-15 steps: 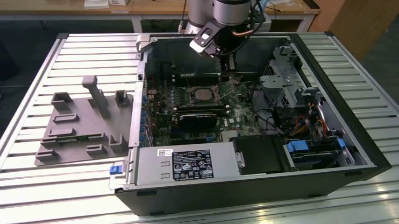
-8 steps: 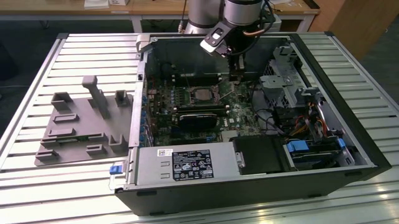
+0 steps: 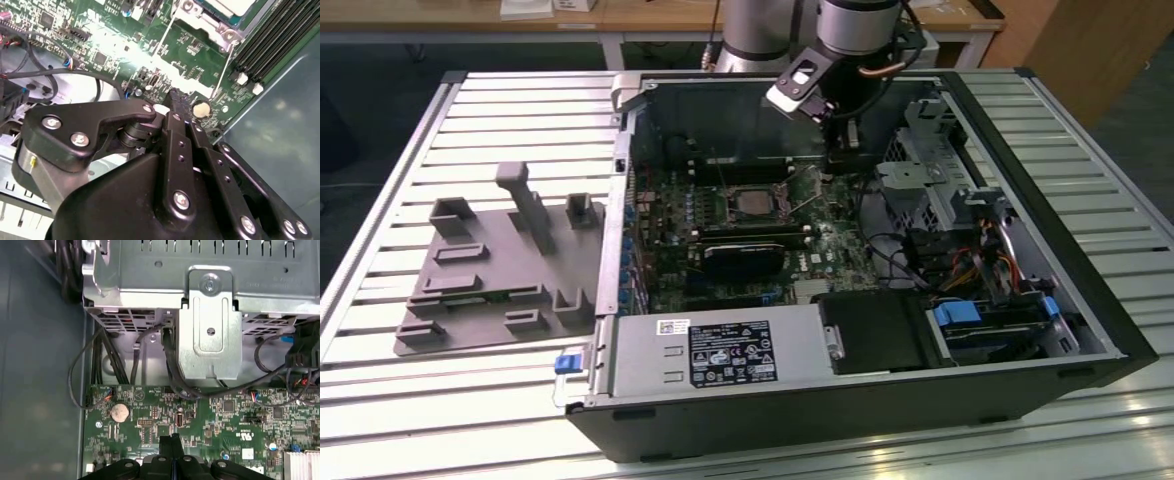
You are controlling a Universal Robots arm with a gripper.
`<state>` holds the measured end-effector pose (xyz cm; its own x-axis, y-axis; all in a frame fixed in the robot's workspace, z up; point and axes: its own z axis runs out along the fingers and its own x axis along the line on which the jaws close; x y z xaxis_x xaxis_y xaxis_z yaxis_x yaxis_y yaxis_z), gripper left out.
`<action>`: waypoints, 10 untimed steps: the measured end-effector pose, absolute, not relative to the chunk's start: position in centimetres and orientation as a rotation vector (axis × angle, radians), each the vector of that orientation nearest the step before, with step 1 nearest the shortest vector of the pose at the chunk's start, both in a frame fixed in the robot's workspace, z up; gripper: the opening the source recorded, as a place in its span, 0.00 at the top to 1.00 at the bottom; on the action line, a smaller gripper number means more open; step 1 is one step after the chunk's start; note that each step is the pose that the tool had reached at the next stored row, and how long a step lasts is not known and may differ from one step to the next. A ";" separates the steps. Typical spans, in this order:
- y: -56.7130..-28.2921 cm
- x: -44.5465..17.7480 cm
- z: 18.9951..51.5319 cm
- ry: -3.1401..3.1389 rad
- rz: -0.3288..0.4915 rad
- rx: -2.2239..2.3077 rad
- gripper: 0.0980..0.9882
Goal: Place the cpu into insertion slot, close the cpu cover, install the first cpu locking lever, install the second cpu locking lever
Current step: 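Close the cpu cover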
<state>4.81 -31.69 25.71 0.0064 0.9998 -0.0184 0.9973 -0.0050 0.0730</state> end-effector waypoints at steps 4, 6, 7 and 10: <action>-31.7 5.2 25.4 2.169 0.058 2.182 1.00; -31.7 5.4 25.2 2.170 0.057 2.182 1.00; -31.7 5.5 25.0 2.170 0.056 2.183 1.00; -31.7 5.7 24.6 2.172 0.053 2.184 1.00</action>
